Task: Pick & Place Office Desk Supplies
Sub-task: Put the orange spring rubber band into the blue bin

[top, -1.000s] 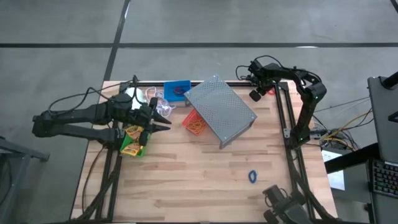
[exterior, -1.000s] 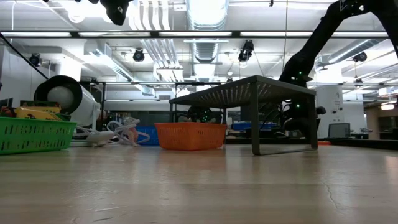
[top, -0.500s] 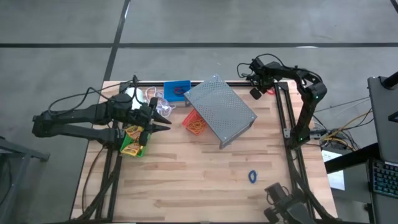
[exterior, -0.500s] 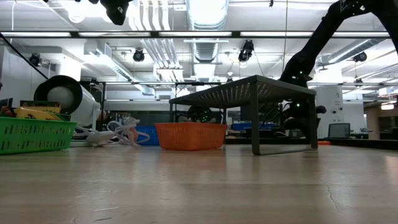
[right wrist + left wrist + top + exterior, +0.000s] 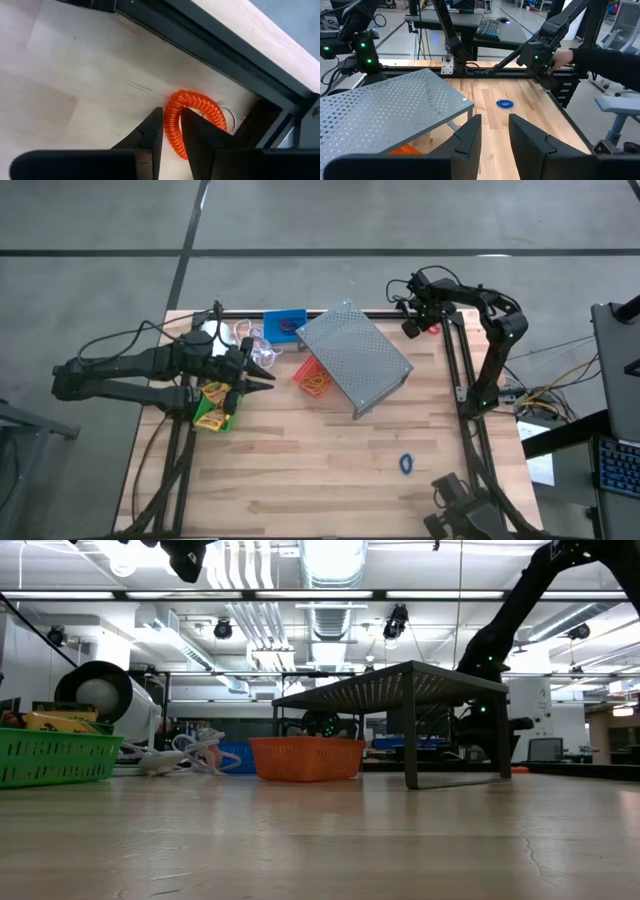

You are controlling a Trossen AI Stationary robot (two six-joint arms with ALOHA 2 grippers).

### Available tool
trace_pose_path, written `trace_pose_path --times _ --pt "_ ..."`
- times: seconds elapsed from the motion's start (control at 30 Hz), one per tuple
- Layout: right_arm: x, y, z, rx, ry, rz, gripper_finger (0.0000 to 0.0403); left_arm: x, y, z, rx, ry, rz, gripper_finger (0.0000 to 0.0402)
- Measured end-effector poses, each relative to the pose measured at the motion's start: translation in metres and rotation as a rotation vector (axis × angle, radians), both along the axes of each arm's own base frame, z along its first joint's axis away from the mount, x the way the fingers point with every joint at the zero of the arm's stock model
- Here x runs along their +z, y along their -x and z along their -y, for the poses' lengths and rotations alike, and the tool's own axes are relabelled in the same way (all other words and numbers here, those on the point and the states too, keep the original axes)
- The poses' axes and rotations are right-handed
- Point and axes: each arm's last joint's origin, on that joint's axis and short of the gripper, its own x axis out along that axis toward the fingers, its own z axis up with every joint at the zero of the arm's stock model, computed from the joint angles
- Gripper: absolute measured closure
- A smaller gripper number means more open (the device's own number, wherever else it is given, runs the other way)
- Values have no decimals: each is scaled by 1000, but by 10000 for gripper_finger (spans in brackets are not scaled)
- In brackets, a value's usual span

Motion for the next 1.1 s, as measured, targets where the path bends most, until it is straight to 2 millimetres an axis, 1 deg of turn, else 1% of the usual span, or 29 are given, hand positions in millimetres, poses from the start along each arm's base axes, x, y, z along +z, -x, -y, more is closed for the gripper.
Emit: trace_pose_path --times 0.17,0.4,0.5,0.63,0.73,1.1 --pt "-4 -2 -6 10 -22 15 335 0 0 0 0 0 1 297" --pt "-4 -10 -10 -10 22 -66 336 0 0 0 -1 -3 4 297" --pt "-5 -12 -11 7 19 -70 348 0 0 0 -1 -4 4 297" --pt "-5 -14 -13 36 16 -79 375 0 0 0 -1 -4 4 297" --pt "-5 -14 -13 49 11 -73 387 0 0 0 -1 -4 4 297" --pt "-5 -14 -13 24 20 -78 389 0 0 0 -1 -3 4 297"
